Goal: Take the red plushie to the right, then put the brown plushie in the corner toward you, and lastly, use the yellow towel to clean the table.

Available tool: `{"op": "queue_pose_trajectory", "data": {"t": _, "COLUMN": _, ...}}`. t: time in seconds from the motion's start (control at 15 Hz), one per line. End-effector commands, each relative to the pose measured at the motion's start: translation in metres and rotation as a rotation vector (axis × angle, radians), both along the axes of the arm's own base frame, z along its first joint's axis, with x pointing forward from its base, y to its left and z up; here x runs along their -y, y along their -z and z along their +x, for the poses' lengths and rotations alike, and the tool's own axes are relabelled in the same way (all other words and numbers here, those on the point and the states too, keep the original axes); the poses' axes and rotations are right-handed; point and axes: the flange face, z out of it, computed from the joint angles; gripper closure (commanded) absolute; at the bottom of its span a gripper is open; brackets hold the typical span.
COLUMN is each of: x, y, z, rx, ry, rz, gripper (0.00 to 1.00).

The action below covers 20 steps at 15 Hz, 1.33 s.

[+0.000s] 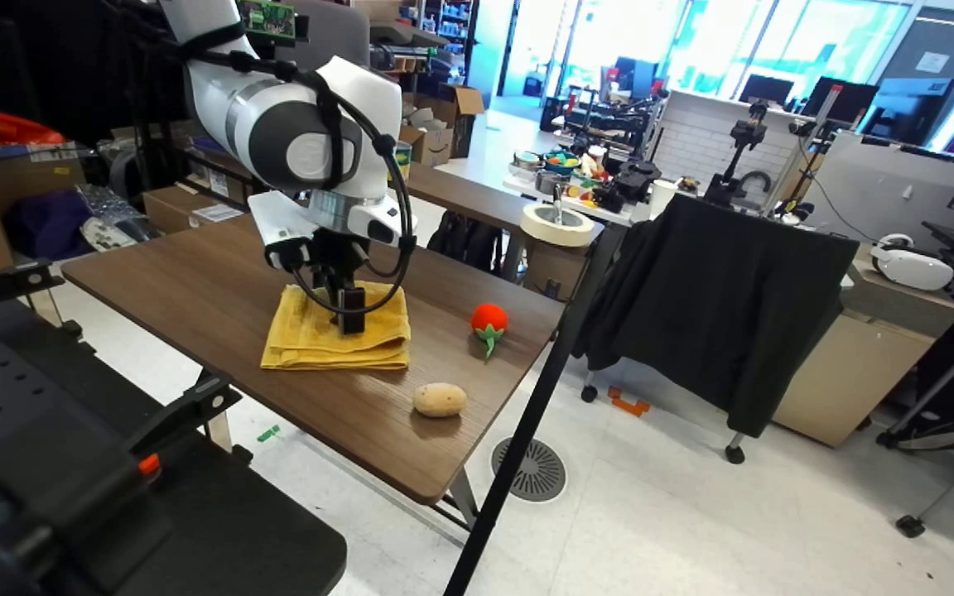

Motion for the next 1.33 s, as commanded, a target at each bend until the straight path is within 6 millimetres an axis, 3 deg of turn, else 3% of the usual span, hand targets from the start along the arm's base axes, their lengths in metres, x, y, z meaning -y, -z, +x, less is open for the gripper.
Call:
{"op": "queue_pose_trajectory", "data": {"t": 0.0, "x": -0.089, "y": -0.011, "z": 0.024, "rx": 0.017, "ry": -0.03, "rz": 0.155, "gripper": 0.0}}
{"op": "queue_pose_trajectory", "data": {"t": 0.2, "x": -0.177, "y": -0.023, "z": 0.029, "rx": -0.027, "ry": -0.152, "rz": 0.208, "gripper": 0.0}}
{"op": "queue_pose_trajectory", "data": {"t": 0.4, "x": -0.264, "y": -0.016, "z": 0.013, "rx": -0.129, "ry": -0.284, "rz": 0.152, "gripper": 0.0}}
{"op": "queue_pose_trajectory", "data": {"t": 0.53, "x": -0.301, "y": -0.009, "z": 0.004, "rx": -0.166, "ry": -0.344, "rz": 0.101, "gripper": 0.0}}
{"op": "queue_pose_trajectory", "data": {"t": 0.67, "x": -0.322, "y": -0.007, "z": 0.003, "rx": -0.189, "ry": -0.383, "rz": 0.067, "gripper": 0.0}}
{"op": "queue_pose_trajectory", "data": {"t": 0.87, "x": -0.316, "y": -0.005, "z": 0.013, "rx": -0.189, "ry": -0.409, "rz": 0.016, "gripper": 0.0}}
{"op": "queue_pose_trajectory", "data": {"t": 1.07, "x": -0.258, "y": -0.001, "z": 0.037, "rx": -0.166, "ry": -0.349, "rz": -0.026, "gripper": 0.0}}
{"op": "queue_pose_trajectory", "data": {"t": 1.27, "x": -0.206, "y": 0.002, "z": 0.049, "rx": -0.144, "ry": -0.248, "rz": -0.019, "gripper": 0.0}}
